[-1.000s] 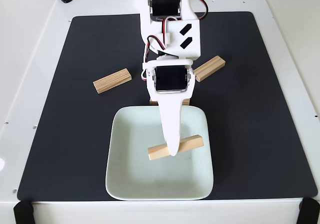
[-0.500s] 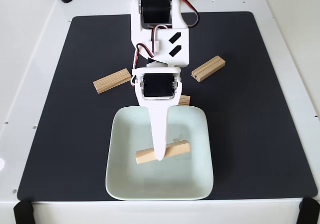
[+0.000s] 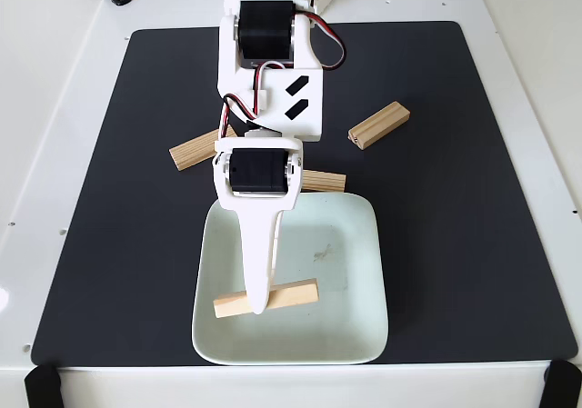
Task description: Pick up the wooden block and place them on the plate.
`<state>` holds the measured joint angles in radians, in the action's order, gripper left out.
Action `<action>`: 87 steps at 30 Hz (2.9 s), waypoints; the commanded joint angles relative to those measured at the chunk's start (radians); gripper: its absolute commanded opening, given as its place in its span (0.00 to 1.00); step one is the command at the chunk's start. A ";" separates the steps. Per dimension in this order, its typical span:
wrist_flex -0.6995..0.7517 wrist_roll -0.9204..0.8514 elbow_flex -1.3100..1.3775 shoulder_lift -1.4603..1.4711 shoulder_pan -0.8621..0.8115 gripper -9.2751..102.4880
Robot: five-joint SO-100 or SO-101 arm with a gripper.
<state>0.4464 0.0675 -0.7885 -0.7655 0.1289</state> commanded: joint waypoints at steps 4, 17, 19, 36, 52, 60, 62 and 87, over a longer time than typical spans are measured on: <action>-0.009 0.005 0.052 -0.017 0.000 0.08; 0.066 -0.008 0.044 -0.018 0.005 0.23; 0.091 -0.008 0.044 -0.018 0.005 0.29; 0.098 -0.008 -0.031 -0.132 0.029 0.40; 0.097 0.006 -0.834 -0.887 0.149 0.10; 0.098 -0.081 -1.308 -1.296 0.219 0.08; 0.098 -0.123 -1.434 -1.413 0.245 0.08; 0.813 -0.264 -0.741 -0.859 0.371 0.08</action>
<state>1.2441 -0.1565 -1.6076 -1.6920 0.4832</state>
